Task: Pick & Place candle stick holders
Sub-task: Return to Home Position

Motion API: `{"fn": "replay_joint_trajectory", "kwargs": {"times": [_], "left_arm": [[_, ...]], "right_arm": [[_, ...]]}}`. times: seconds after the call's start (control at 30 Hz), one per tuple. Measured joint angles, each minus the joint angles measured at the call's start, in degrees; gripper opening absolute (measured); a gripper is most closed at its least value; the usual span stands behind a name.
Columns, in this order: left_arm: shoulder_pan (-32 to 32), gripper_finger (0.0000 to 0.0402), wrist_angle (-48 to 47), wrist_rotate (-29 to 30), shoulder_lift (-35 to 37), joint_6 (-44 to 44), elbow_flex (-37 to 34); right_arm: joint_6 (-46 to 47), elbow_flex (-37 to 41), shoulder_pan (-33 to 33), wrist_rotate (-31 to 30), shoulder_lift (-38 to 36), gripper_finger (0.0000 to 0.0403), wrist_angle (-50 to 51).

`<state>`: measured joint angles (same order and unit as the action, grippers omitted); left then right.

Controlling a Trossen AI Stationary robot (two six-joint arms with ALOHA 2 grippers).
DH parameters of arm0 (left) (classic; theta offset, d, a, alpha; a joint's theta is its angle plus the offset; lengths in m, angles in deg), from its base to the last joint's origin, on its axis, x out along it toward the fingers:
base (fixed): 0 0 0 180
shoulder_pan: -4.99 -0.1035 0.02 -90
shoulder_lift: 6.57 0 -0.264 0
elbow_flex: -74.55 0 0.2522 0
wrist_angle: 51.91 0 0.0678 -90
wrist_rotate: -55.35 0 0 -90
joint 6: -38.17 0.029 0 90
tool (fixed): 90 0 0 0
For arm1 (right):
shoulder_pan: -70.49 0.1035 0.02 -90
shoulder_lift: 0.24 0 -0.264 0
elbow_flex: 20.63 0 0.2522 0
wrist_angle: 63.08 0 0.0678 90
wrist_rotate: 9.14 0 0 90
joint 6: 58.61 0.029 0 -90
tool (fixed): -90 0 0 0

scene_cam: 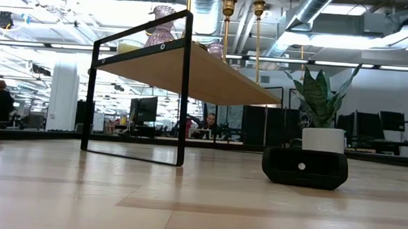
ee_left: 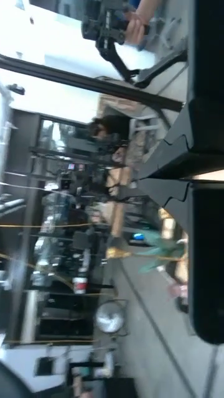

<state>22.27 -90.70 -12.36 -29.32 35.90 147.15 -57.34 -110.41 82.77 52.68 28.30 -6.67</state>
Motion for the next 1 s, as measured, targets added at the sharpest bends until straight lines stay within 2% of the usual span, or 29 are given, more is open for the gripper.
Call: {"fn": "replay_joint_trajectory", "kwargs": {"times": [0.1,0.2,0.33,0.4,0.7,0.87,1.0], "left_arm": [[0.0,0.0003,-0.2,-0.2,1.7,-2.1,-3.3],[0.0,0.0004,0.2,-0.1,3.7,-4.0,-6.3],[0.0,0.0004,1.2,-0.1,5.8,-5.8,-10.6],[0.0,0.0003,0.4,-1.4,6.7,-6.1,-12.7],[0.0,0.0003,3.3,-7.3,9.3,-7.5,-20.4],[0.0,0.0005,7.0,-9.9,12.1,-8.9,-25.8],[0.0,0.0003,10.1,-12.4,15.0,-11.0,-31.9]], "right_arm": [[2.2,13.7,0.0,1.2,-7.8,0.0208,-9.2],[4.6,25.7,0.1,3.8,-13.4,0.0144,-17.3],[7.6,38.4,0.1,10.0,-19.0,0.0041,-27.1],[8.7,43.8,0.1,12.9,-20.7,0.0012,-30.5],[16.6,57.5,0.1,19.3,-26.1,0.0003,-39.7],[21.4,63.6,0.1,22.0,-28.3,0.0001,-40.4],[25.6,69.9,0.1,24.9,-28.2,0.0,-48.3]]}}
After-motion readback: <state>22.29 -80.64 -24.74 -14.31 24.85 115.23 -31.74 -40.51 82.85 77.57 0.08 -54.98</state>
